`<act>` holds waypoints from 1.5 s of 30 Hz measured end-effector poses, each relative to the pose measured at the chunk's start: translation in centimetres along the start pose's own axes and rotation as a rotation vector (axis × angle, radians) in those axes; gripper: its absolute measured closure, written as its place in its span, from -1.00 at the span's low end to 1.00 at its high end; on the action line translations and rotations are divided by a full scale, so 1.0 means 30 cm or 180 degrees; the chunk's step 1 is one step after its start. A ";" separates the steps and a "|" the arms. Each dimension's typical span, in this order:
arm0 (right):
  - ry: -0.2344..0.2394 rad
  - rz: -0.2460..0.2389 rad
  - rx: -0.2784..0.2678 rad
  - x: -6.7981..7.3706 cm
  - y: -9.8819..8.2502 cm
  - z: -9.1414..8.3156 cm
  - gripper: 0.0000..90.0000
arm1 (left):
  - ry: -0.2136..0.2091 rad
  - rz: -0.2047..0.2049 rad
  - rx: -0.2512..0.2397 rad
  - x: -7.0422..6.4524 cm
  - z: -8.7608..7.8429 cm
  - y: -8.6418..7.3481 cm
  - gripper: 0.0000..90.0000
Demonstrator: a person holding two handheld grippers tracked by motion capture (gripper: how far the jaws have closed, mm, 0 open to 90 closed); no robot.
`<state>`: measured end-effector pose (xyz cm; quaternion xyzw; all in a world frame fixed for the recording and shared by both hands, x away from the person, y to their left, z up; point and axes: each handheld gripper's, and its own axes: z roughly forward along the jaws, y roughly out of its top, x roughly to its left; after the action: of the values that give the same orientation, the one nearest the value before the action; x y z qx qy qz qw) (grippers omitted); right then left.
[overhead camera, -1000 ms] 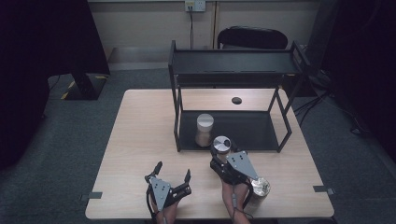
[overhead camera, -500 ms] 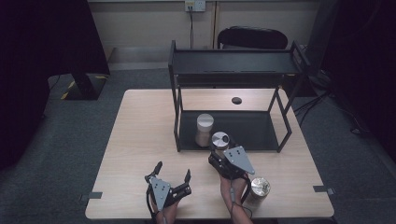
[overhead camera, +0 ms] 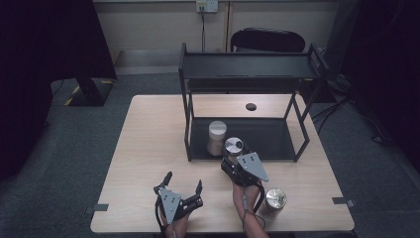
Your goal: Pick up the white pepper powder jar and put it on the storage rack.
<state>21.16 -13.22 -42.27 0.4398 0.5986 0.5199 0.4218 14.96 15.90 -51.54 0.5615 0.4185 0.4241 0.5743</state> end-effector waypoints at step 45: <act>-0.0292 0.0099 0.0067 -0.003 -0.048 0.135 -0.22 | 0.0000 -0.0001 0.0000 0.000 0.000 0.000 -0.99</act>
<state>24.95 -12.39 -44.13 0.4768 0.5772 0.4994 0.4360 14.95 15.90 -51.54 0.5614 0.4185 0.4240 0.5743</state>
